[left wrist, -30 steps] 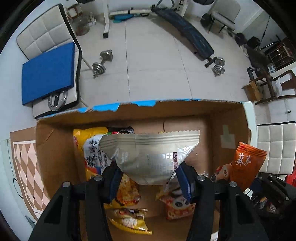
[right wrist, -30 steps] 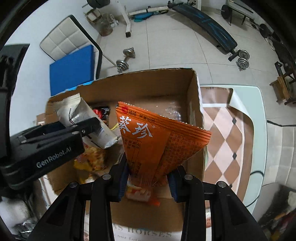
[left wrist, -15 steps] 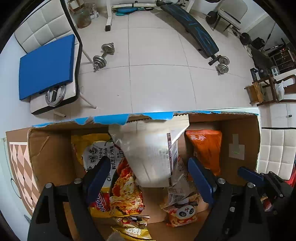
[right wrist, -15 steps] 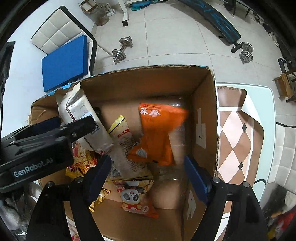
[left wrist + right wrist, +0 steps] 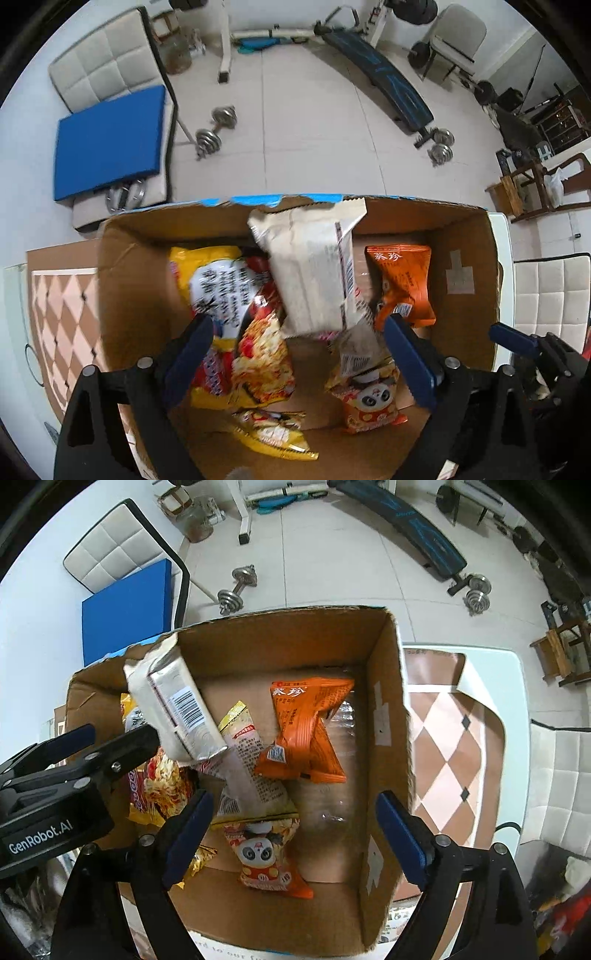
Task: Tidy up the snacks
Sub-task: 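Carry both packets over the box and open both grippers to drop them, then move both tools back down toward the remaining snacks on the table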
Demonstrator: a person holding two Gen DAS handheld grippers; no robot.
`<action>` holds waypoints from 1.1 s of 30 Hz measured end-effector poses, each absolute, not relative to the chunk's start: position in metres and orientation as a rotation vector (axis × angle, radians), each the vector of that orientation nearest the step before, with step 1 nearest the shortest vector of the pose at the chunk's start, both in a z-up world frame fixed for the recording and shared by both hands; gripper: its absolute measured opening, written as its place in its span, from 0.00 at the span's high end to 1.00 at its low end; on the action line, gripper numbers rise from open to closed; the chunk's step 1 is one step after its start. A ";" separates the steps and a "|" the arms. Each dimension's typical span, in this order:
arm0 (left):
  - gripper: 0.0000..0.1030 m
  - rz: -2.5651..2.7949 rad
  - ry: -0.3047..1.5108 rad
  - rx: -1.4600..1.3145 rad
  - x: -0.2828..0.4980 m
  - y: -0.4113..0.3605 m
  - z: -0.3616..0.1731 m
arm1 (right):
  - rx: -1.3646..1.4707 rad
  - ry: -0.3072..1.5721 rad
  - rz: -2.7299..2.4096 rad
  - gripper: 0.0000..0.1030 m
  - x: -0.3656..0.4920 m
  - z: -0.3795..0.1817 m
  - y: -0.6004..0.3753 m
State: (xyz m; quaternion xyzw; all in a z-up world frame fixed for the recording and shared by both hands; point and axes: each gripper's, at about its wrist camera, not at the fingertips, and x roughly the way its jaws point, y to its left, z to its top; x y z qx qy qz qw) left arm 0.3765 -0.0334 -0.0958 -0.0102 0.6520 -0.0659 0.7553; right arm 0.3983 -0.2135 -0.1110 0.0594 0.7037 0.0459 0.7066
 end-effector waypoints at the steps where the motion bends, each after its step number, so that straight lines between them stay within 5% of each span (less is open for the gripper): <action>1: 0.09 -0.134 1.408 -0.022 0.371 -0.032 -0.092 | 0.129 1.539 0.109 0.11 0.392 -0.105 -0.214; 33: 0.09 -0.050 1.012 -0.050 0.151 0.009 0.037 | 0.126 1.236 0.146 0.10 0.191 0.030 -0.201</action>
